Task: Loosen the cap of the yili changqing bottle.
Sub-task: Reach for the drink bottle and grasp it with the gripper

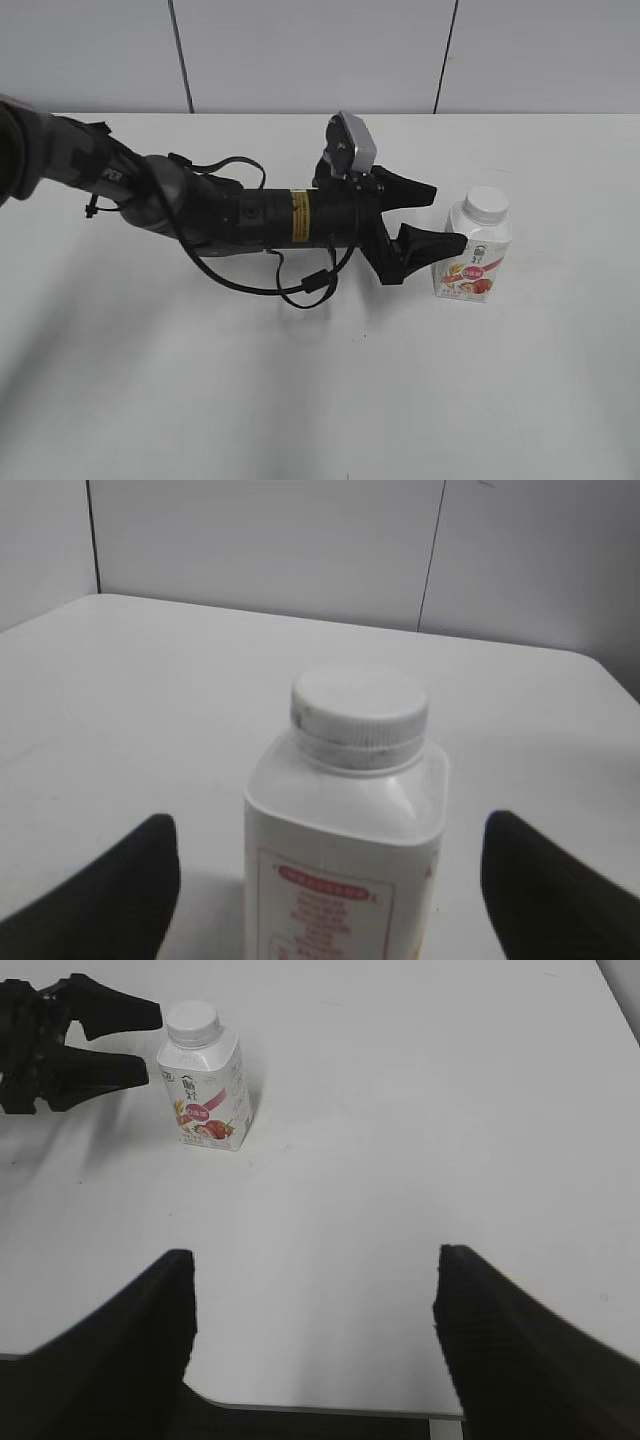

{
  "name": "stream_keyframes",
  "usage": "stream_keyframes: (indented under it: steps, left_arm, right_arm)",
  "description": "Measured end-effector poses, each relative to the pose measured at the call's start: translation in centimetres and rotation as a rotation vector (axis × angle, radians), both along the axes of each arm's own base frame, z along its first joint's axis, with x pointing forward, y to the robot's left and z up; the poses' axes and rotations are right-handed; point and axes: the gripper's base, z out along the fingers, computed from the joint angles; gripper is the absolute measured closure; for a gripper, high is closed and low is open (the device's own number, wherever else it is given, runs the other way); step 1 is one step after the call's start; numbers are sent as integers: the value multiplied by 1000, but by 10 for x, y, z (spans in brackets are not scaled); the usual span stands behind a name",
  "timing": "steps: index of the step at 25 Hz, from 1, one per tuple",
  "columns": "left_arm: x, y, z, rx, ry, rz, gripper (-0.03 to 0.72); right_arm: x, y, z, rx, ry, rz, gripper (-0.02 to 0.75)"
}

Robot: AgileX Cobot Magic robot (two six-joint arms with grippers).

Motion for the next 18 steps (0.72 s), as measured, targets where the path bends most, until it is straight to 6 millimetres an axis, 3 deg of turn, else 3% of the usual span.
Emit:
stream_keyframes:
  steps: [8, 18]
  left_arm:
    - [3, -19, -2, 41, -25, 13, 122]
    - [2, -22, -11, 43, -1, 28, 122]
  right_arm:
    - [0, 0, 0, 0, 0, 0, 152]
    - [0, 0, 0, 0, 0, 0, 152]
